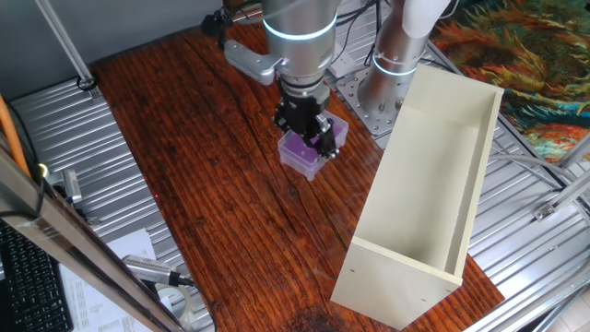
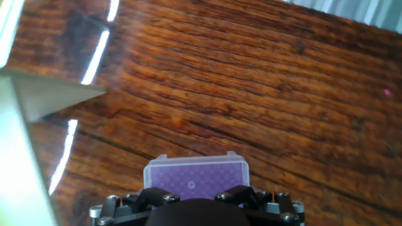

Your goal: Take the object down from the shelf

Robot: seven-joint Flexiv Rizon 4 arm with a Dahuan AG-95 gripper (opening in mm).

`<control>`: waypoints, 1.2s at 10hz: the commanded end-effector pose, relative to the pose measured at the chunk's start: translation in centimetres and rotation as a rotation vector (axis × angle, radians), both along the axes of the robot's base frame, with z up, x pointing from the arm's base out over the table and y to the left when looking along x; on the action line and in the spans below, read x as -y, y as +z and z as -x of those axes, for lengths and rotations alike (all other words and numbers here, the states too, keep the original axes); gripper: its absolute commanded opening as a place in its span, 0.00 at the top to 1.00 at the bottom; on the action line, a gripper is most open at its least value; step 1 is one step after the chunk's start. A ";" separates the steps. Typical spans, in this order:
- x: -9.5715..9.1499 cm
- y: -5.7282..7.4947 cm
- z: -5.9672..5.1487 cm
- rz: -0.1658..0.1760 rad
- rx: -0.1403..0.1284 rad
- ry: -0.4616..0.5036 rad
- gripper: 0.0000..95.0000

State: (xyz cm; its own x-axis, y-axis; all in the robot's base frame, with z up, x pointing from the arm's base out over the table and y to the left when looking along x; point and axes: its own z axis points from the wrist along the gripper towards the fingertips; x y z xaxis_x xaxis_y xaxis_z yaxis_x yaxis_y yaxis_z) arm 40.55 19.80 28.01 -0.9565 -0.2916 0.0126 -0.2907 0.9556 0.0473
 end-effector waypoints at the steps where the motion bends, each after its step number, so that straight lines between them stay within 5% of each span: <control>1: 3.4 -1.5 -0.8 0.070 0.006 0.063 1.00; 4: 6.2 -2.6 -1.0 0.068 0.010 0.107 1.00; 8: 6.2 -2.6 -1.0 0.033 0.060 0.024 1.00; 12: 6.2 -2.6 -1.0 0.057 0.025 -0.045 1.00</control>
State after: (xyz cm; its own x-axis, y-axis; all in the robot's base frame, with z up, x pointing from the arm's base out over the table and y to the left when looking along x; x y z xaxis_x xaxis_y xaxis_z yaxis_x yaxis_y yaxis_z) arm 41.38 13.42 25.40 -0.9254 -0.3768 -0.0394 -0.3768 0.9263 -0.0086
